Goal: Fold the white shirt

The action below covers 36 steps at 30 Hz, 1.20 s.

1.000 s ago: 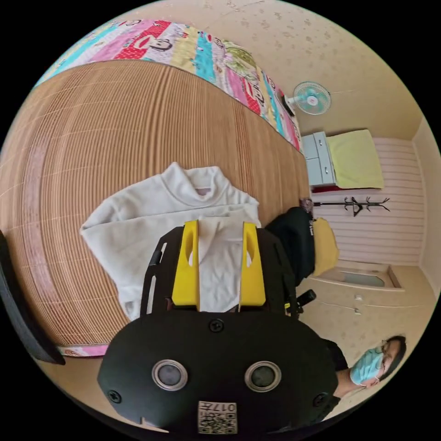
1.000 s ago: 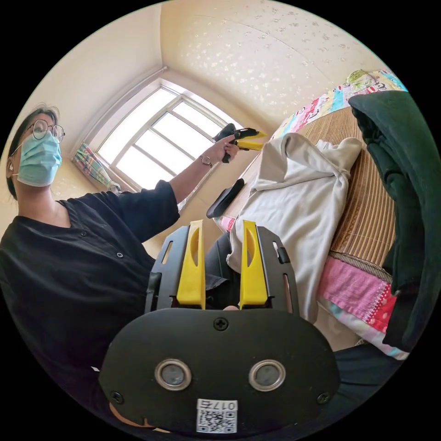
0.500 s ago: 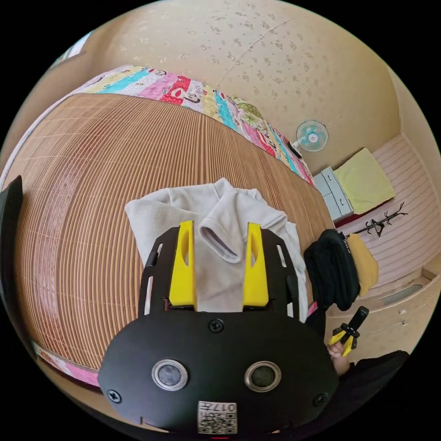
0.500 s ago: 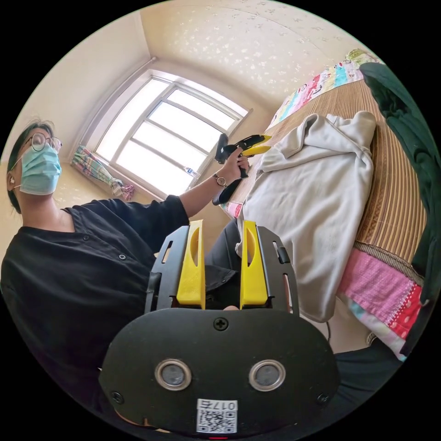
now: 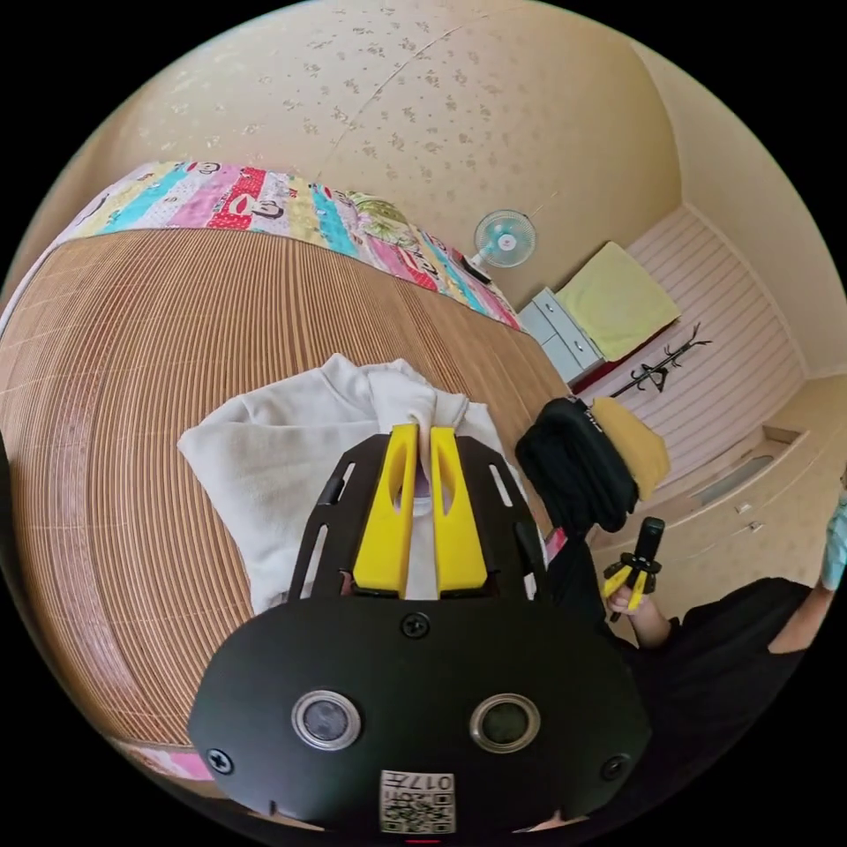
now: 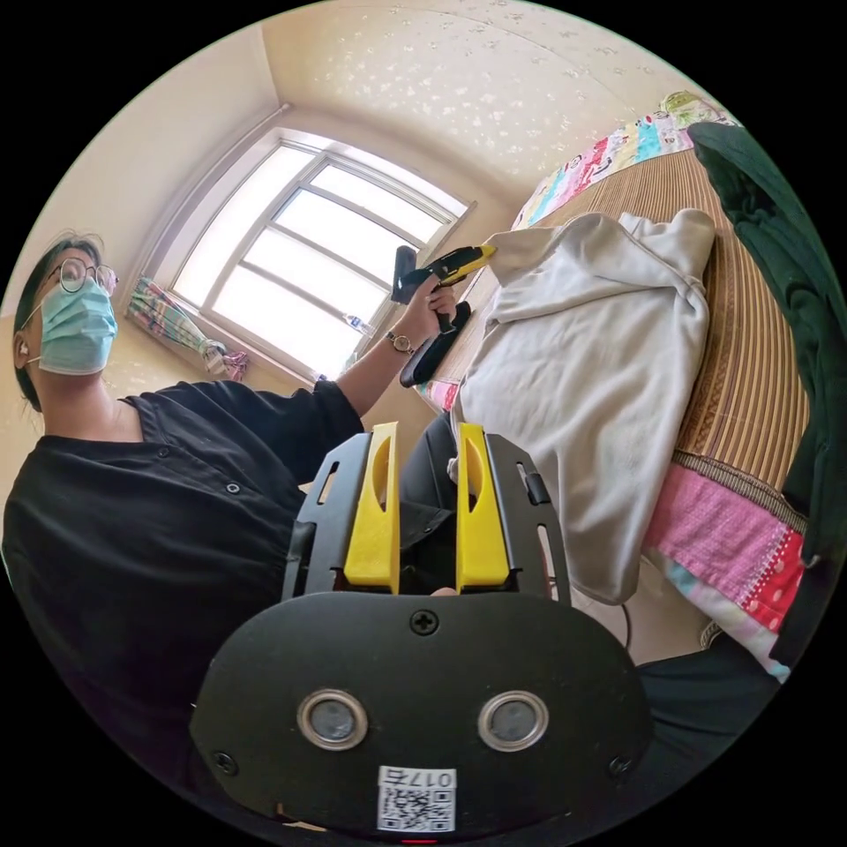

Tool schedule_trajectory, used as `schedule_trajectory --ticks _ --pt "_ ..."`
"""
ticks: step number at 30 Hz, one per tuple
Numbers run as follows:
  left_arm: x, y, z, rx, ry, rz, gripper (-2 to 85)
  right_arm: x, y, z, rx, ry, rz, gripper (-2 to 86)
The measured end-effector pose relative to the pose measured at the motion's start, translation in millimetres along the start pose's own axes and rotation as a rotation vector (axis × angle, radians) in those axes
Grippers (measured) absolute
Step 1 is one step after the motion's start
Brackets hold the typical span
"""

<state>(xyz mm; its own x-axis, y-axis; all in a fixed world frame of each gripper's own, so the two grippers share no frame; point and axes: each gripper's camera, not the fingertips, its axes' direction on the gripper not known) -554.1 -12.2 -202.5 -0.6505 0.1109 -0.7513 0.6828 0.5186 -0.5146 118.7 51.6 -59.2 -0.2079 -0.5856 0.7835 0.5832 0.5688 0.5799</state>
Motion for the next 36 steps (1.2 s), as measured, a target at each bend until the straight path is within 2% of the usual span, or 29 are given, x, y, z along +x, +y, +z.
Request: schedule_trajectory --ticks 2,7,10,13,15,19,22,26,30,33,36 --pt "-29 7 -35 -0.028 -0.011 -0.062 3.5 7 3 8 -0.010 -0.005 0.005 10.0" --pt "-120 38 -85 -0.196 -0.234 -0.268 4.4 21 9 37 -0.042 -0.022 0.008 10.0" --pt "-153 63 -103 -0.155 -0.224 -0.368 5.6 27 12 54 -0.070 0.013 0.009 9.8" --pt "-153 75 -122 -0.035 -0.173 -0.362 9.5 29 6 65 -0.103 0.152 -0.007 9.7" --pt "-146 72 -128 0.031 -0.119 -0.320 12.4 28 -13 71 -0.123 0.350 -0.036 9.9" --pt "-143 56 -121 0.037 -0.093 -0.300 13.6 36 -69 73 -0.076 0.554 -0.068 11.2" --pt "-143 47 -114 0.035 -0.143 -0.305 13.7 62 -127 71 0.039 0.685 0.027 11.8" --pt "-150 58 -134 0.145 -0.184 -0.388 10.2 136 -195 112 -0.012 0.943 0.166 12.4" --pt "-158 66 -168 0.259 0.001 -0.398 2.8 214 -206 138 -0.026 0.953 0.334 11.7" --pt "-157 55 -179 0.204 -0.075 -0.374 0.6 242 -194 168 -0.092 1.103 0.343 9.5" --pt "-155 38 -187 0.157 -0.128 -0.297 0.0 225 -173 176 0.001 1.152 0.259 6.7"
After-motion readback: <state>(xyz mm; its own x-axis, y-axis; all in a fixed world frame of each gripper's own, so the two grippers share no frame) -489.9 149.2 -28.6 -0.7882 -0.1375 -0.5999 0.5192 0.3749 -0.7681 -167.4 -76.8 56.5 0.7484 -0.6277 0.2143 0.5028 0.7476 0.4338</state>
